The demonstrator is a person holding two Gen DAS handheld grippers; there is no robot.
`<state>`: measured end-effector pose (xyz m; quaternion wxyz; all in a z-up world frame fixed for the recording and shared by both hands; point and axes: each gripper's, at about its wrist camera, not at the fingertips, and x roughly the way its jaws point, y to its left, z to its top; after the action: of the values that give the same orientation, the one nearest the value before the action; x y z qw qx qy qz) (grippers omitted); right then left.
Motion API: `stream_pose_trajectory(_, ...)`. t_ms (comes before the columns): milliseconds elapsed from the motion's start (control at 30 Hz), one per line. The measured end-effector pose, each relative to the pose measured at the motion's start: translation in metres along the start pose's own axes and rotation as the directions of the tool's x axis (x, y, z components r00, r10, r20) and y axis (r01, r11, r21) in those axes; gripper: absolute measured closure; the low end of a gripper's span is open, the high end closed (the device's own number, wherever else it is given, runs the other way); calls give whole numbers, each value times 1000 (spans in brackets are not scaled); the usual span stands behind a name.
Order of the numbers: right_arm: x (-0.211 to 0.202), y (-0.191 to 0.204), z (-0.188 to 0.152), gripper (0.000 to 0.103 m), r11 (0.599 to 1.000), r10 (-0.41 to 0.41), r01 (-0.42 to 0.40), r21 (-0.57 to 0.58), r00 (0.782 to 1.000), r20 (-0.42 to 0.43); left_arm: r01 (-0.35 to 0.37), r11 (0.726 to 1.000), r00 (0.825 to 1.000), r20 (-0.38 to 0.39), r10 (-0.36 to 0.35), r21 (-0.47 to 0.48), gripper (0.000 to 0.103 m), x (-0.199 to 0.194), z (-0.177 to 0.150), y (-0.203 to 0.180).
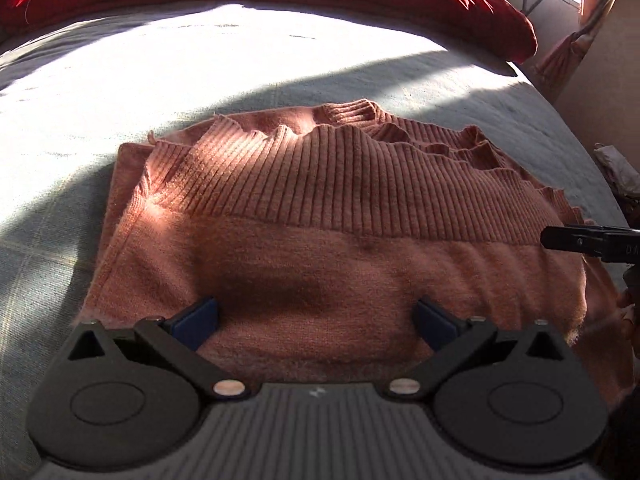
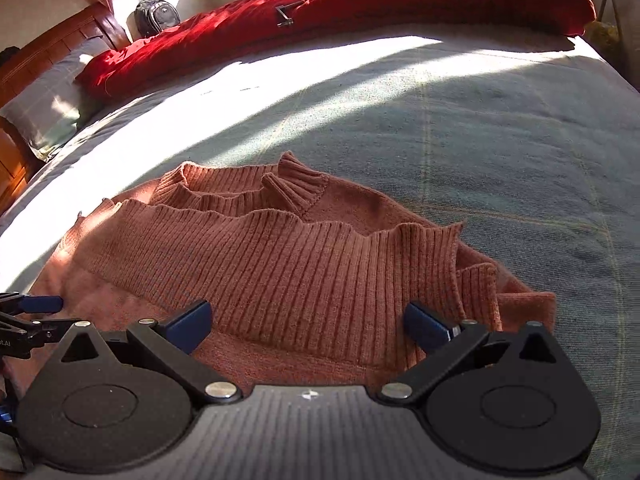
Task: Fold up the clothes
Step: 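Open the left gripper and withdraw it from the folded sweater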
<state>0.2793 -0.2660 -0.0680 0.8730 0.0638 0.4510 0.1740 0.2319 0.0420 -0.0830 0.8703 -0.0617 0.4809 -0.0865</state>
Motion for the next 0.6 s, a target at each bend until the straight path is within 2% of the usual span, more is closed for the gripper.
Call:
stream_pose_trajectory(200,8,19,-6,0,992,-116,117,-41,993,24,74,990,997,9,-75,124,0,-4,-6,5)
stream_pose_trajectory(300,0,24,-7,0,987,-163,164,0,986,30,104,973,995,-14,-104,206,0,-8,-4,6)
stream_pose_trajectory(367,-12,30,-10,0,977,-208,207,48,978,24,140,965,990,-28,-138,222,0,-14,0,8)
stream_pose_trajectory(533,-56,45,-30,0,957,-275,262,124,955,107,255,918,964,-4,-266,302,0,-39,10,16)
stream_pose_trajectory(600,-71,47,-39,0,957,-266,247,155,956,122,292,901,954,-25,-300,321,0,-39,9,19)
